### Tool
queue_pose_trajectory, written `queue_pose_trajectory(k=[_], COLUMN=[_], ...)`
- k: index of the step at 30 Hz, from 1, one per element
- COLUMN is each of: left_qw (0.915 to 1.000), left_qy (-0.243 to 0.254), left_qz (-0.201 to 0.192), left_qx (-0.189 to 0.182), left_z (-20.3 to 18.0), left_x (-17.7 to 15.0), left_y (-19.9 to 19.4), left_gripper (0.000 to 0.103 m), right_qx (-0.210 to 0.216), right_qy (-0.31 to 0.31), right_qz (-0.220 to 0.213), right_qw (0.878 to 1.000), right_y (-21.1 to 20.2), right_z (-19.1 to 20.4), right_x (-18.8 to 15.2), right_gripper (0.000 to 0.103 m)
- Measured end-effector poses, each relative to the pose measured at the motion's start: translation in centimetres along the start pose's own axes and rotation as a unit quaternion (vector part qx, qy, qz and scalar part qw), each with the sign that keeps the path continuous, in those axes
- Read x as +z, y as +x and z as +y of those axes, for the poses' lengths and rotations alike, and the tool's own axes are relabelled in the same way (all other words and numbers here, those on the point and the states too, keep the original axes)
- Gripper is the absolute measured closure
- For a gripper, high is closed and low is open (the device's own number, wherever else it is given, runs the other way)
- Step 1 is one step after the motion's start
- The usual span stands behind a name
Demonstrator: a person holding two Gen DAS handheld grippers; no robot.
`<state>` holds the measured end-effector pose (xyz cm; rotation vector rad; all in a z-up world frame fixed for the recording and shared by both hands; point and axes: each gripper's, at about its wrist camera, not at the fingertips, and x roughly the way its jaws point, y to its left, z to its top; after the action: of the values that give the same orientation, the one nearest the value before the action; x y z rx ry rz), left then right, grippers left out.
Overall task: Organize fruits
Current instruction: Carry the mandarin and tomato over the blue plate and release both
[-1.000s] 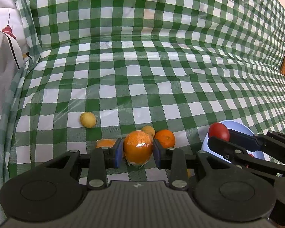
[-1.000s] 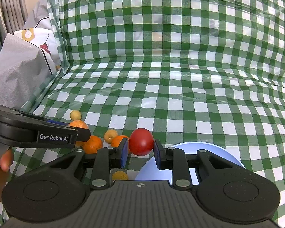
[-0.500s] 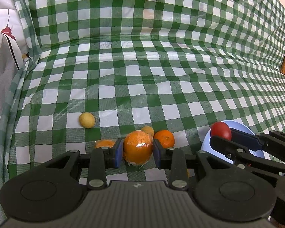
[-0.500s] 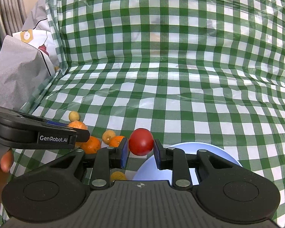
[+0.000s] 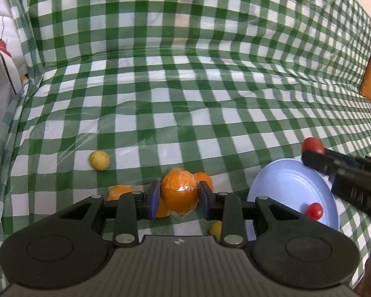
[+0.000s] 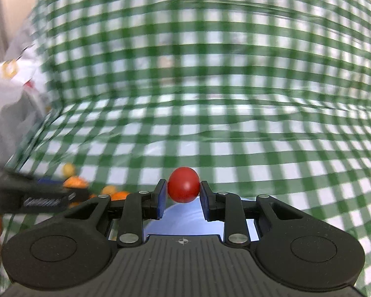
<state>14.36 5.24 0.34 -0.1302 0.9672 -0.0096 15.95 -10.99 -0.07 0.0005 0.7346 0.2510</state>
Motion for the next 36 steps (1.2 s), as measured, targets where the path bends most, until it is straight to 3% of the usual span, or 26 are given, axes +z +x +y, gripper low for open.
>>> queue_pose_trajectory(k=[8, 17, 26, 36], left_qw=[0.9963, 0.9803, 0.9754, 0.9756], left_qy=[0.043, 0.125, 0.156, 0.155], left_qz=[-0.012, 0.012, 0.025, 0.026], left_qx=[-0.073, -0.152, -0.154, -0.153], left_z=[-3.1, -8.0, -10.3, -9.9], left_x=[-0.9, -3.7, -4.5, -4.6], left_y=[-1.2, -1.4, -0.5, -0.5], left_gripper=[0.067, 0.067, 0.067, 0.067], right_qx=[-0.042, -0.051, -0.056, -0.054], right_qy=[0.067, 0.069, 0.070, 0.066], right_qz=[0.012, 0.024, 0.032, 0.035], right_qw=[0.997, 0.996, 0.995, 0.996], right_y=[0.2, 0.5, 0.8, 1.0], right_z=[-4.6, -5.6, -5.8, -5.8], right_x=[0.1, -0.3, -0.4, -0.4], right_gripper=[0.074, 0.074, 0.074, 0.074])
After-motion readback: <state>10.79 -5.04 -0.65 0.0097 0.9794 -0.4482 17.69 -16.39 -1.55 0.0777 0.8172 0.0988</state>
